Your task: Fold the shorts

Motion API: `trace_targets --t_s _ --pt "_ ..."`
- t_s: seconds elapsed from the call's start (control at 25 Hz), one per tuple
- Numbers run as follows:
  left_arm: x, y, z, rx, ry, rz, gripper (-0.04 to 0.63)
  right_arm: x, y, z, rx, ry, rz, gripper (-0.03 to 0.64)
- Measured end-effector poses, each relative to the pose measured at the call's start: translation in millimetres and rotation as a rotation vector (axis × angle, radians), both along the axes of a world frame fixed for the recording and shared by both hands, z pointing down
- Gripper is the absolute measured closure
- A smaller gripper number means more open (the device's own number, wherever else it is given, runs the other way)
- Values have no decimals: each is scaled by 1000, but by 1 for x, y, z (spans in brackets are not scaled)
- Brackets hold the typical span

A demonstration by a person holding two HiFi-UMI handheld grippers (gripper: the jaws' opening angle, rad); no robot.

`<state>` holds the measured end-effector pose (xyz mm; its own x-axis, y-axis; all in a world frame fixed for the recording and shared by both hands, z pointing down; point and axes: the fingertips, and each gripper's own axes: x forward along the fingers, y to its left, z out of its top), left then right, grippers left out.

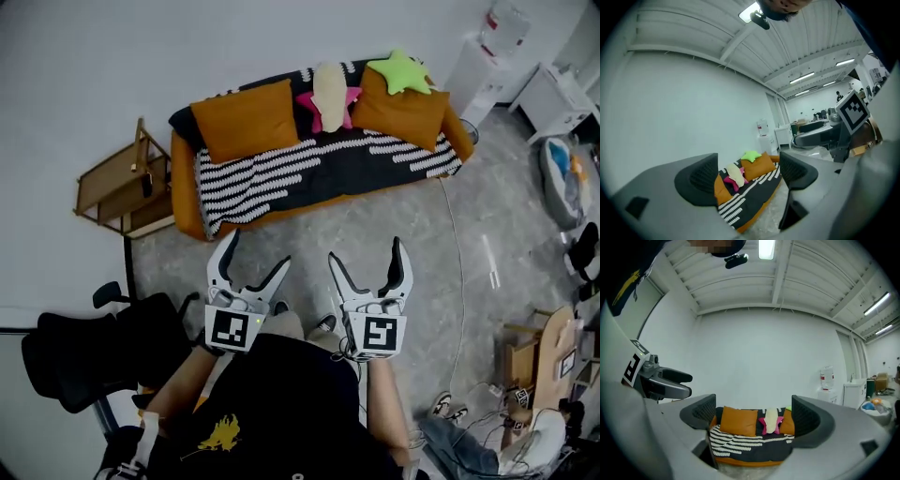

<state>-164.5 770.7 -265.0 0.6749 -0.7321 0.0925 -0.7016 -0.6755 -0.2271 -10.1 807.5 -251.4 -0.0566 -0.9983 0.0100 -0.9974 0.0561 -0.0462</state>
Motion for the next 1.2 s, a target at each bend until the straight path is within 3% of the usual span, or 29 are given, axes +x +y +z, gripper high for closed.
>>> trace_targets --t_s 0.16,0.32,0.56,0.8,0.96,1.2 --pt "31 -12 -7 11 6 -5 183 24 -12 8 -34 -20 -11 120" --pt "58 -37 -7 -4 29 -2 183 42 -39 -4 17 -44 -1 135" --pt "88 -100 27 -61 44 -6 183 66 -95 21 -44 14 -14 140" --pt "95 -215 54 -80 16 1 183 75 -210 45 -112 88 -34 152" --pt "82 -319 58 -136 74 -22 184 78 -302 59 -234 127 -59 160" --pt "78 -445 82 -156 31 -24 184 102 -423 78 -298 186 -47 190"
